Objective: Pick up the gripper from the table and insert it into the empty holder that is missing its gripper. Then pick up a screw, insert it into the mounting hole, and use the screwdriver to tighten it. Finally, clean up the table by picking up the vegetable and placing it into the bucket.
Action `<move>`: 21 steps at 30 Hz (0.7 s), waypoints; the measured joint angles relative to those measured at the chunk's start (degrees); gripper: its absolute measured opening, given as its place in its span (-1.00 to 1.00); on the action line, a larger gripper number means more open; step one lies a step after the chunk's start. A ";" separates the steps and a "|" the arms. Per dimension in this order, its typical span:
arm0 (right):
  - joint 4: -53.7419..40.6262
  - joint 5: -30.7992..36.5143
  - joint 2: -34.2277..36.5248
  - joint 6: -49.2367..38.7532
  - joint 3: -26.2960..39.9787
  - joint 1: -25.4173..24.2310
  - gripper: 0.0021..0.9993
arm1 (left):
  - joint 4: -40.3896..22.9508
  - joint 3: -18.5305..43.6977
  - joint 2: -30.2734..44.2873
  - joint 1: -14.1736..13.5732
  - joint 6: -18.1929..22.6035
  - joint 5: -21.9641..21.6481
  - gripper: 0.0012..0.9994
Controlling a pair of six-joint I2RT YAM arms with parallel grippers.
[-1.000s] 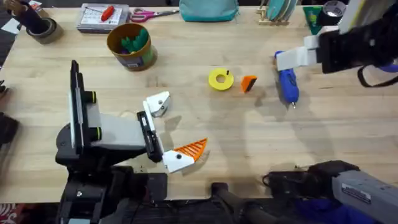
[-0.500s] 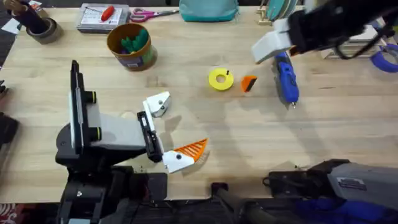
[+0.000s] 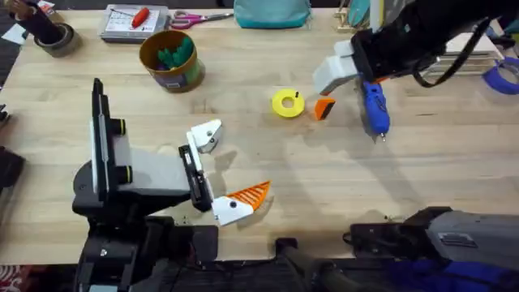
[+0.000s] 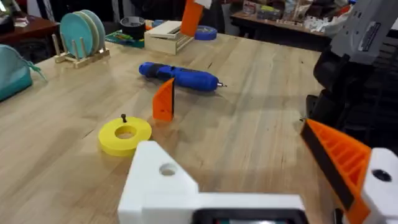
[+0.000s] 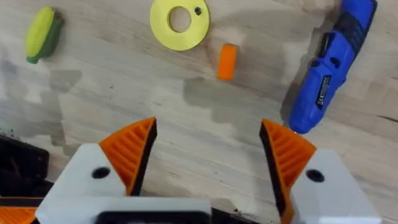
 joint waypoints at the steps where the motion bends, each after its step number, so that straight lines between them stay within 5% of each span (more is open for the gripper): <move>1: 0.02 0.09 0.00 0.00 -0.07 0.00 1.00 | 0.00 0.00 0.02 0.00 0.00 0.00 0.97; 21: 9.99 3.41 3.10 0.47 -13.44 -0.04 0.99 | 0.00 0.00 0.00 0.00 0.01 0.02 0.97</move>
